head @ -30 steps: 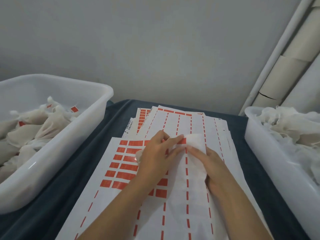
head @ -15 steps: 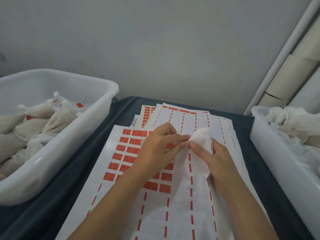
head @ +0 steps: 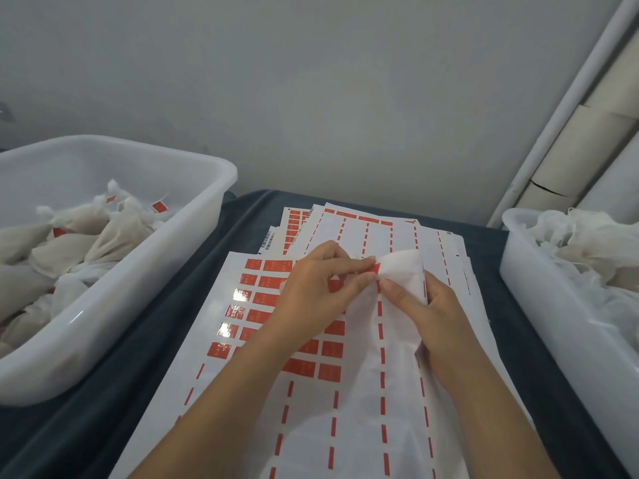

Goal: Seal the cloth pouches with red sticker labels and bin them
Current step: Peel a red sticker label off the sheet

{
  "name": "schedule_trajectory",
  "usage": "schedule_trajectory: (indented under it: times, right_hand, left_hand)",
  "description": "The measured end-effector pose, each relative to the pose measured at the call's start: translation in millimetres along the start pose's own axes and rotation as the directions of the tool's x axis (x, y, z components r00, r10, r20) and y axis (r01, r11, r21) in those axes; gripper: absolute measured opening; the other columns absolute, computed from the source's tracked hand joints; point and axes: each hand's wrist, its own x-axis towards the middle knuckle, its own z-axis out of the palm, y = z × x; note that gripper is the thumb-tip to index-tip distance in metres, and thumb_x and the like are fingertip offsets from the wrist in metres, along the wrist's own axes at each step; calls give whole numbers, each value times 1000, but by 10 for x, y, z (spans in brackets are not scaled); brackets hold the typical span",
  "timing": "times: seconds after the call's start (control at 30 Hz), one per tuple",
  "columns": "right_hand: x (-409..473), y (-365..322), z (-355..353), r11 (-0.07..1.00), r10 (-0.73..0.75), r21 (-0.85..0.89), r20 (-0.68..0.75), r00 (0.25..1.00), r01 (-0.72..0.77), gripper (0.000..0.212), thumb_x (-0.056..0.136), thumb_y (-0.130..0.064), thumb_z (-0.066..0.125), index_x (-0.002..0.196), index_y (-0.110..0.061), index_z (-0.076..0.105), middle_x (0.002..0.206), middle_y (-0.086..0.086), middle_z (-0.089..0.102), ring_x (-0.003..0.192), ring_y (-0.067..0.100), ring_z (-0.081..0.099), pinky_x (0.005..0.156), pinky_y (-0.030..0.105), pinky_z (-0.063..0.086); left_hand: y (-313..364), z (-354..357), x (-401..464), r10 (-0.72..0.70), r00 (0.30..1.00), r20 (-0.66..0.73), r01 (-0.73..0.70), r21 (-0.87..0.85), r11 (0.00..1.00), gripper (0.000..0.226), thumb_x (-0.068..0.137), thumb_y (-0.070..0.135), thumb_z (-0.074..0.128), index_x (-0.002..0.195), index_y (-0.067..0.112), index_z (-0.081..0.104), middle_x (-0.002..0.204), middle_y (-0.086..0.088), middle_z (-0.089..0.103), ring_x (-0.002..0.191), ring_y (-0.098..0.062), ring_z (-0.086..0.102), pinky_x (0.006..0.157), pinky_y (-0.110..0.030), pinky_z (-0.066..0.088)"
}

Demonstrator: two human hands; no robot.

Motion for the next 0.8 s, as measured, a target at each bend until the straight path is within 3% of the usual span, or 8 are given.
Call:
schedule_trajectory:
  times: [0.17,0.4,0.57,0.67,0.73,0.8]
  right_hand:
    - [2,-8,-5,1000,13,26,6,1000,-13,37,61,-56,59,94,-40,52,93,-19,64,77,11,67,52,15,53]
    - [44,44,-6,999,32,21,-34,999,-31,25,76,-47,64,97,-39,52,99,-16,65,83,13,67,67,27,57]
    - [110,158,-26,991,134,26,-122,983,-131,44,76,-48,66,114,-36,48,114,-7,62,93,18,64,82,44,55]
    - [161,176,-2,977,182,-81,-177,967,-198,67,75,-47,68,132,-34,34,138,-3,47,118,25,52,96,47,46]
    - [145,149,8,963,47,-243,-286,957,-120,81,73,-48,69,139,-33,24,147,-3,33,131,24,38,103,45,36]
    - [93,34,-14,926,-186,-376,-388,903,29,62,71,-54,63,126,-35,41,143,-5,35,131,20,34,105,41,31]
  left_hand:
    - [10,0,-2,-1,998,-58,-1,-31,1000,21,81,27,66,101,31,67,80,22,49,82,10,48,65,-1,41]
    - [39,30,-18,-20,990,-140,19,-10,1000,22,80,24,69,75,40,55,81,25,49,81,4,53,67,2,40]
    - [93,-94,35,-225,930,-292,177,-182,967,16,80,32,66,71,39,53,83,25,54,78,-7,57,62,-2,44]
    - [206,-207,25,-213,935,-283,137,-265,954,10,70,46,62,71,38,56,83,25,58,82,-5,60,67,-8,47]
    - [300,-238,-29,-121,957,-264,62,-220,973,9,67,48,59,70,40,56,79,24,57,81,0,57,66,-6,46]
    - [375,-255,-101,-4,971,-239,-33,-148,988,5,69,47,59,71,44,56,76,24,55,81,3,53,66,-3,43]
